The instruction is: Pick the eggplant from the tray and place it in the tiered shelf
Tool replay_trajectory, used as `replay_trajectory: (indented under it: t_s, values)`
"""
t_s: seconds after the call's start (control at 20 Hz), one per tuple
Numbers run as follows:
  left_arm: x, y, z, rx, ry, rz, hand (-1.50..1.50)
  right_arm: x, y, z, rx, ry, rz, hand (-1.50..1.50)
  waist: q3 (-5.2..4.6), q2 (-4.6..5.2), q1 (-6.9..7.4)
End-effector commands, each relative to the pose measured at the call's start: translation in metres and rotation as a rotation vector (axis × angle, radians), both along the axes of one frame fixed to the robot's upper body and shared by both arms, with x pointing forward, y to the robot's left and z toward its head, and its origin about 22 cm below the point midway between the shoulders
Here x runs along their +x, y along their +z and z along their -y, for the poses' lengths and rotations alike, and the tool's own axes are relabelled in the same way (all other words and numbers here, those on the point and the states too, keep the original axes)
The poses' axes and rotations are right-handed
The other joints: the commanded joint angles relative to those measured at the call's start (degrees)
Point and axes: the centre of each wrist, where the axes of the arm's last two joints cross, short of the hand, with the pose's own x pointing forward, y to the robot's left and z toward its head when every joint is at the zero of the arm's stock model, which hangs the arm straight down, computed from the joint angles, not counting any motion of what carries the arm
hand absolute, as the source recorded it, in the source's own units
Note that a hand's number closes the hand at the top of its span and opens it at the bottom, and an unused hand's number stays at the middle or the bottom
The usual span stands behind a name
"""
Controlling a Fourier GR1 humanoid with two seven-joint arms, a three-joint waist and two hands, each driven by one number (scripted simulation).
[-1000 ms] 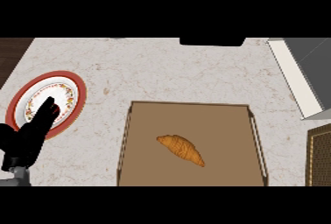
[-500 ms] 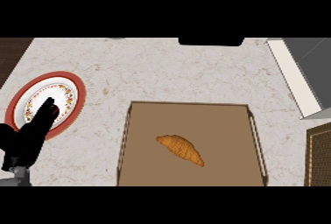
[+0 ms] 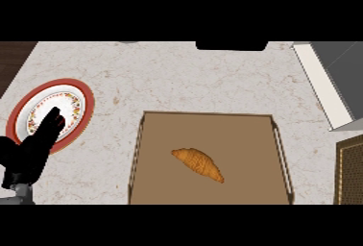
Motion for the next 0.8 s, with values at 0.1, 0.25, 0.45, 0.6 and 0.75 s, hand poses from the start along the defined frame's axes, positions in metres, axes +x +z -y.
replay_trajectory:
  t_s: [0.1,0.25,0.45,0.6,0.75]
  values:
    - [0.012,0.014,-0.013,0.007,-0.006,0.001,0.0,0.002,-0.029,0.003,0.044,-0.074,0.105,-1.5,0.01,0.08,-0.12]
    - [0.005,0.013,-0.009,0.001,-0.009,0.005,0.0,-0.007,-0.013,0.019,0.012,-0.061,0.166,-1.5,0.03,0.03,0.16]
    - [-0.001,-0.006,-0.002,0.001,0.013,-0.024,0.0,-0.01,0.021,0.007,0.058,-0.028,0.313,-1.5,-0.04,-0.44,-0.79]
    - [-0.001,0.003,-0.011,-0.018,0.008,-0.005,0.0,-0.007,0.004,0.002,0.109,-0.014,0.421,-1.5,0.01,-0.32,-0.46]
    - [-0.009,-0.009,-0.013,-0.006,0.027,-0.025,0.0,-0.01,0.016,-0.01,0.092,0.024,0.506,-1.5,-0.07,-0.75,-1.38]
